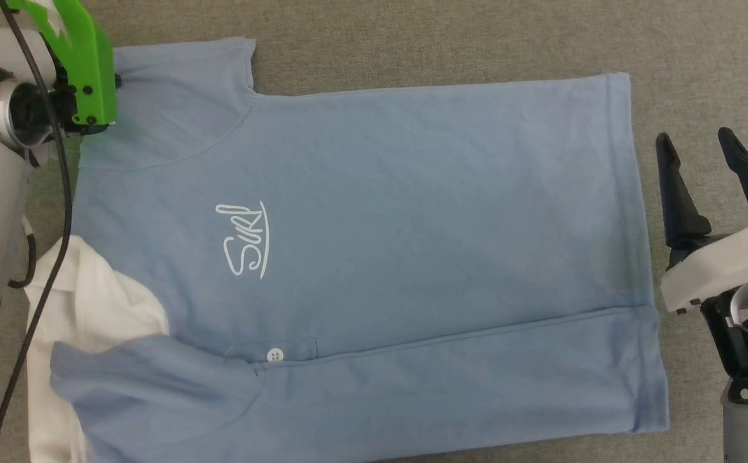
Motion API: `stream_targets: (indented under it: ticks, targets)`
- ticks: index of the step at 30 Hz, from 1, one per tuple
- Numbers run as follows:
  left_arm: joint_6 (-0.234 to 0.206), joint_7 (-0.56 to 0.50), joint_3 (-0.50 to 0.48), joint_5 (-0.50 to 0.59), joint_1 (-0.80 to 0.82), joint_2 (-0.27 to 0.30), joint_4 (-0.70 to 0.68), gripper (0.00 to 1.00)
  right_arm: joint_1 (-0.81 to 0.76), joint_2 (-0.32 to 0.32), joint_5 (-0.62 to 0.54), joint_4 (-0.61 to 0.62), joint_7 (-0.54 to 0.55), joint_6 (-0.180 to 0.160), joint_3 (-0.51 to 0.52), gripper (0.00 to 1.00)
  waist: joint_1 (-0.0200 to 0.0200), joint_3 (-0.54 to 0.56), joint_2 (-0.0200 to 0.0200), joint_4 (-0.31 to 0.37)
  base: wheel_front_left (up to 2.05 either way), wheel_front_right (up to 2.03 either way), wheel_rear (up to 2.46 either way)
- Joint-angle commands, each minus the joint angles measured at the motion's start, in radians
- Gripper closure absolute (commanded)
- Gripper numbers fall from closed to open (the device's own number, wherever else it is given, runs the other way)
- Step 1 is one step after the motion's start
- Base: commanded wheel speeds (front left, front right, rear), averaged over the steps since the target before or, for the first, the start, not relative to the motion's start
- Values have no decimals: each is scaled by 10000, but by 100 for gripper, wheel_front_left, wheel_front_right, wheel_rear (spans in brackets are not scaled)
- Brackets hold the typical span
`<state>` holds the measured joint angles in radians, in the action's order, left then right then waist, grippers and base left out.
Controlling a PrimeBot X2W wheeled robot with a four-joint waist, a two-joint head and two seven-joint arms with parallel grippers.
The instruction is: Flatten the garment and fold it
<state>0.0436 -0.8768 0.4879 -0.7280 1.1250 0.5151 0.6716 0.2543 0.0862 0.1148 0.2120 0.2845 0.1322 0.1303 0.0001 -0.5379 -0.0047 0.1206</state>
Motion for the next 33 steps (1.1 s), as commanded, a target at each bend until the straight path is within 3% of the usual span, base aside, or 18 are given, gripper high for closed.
stream_targets:
  ticks: [1, 8, 12, 18, 25, 33]
  targets:
    - [60, 76, 40, -69, -495, 9, 69, 100, 144, 47, -74, 26, 19, -15, 12, 0, -1, 90, 47, -48, 0, 0, 0]
    - [210, 878, -322, -338, -424, 22, -442, 100, 941, 671, -43, -155, 989, -15, -84, 0, -1, 306, 47, -166, 0, 0, 0]
    - [251, 913, -489, -480, -212, 150, -832, 100, 2230, 1430, -69, -687, 2832, -15, -544, 0, -1, 146, 47, -253, 0, 0, 0]
    - [256, 841, -567, -541, -32, 334, -1387, 100, 4061, 2077, 180, -1687, 5853, -15, -1601, 0, -1, -202, 47, -490, 0, 0, 0]
    - [256, 717, -585, -650, 10, 434, -1965, 100, 5149, 2326, 221, -2658, 8622, -15, -2400, 0, -1, -668, 47, -778, 0, 0, 0]
    - [285, 708, -550, -714, -70, 503, -2183, 100, 4935, 2208, 349, -2838, 10041, -15, -2797, 0, -1, -888, 47, -822, 0, 0, 0]
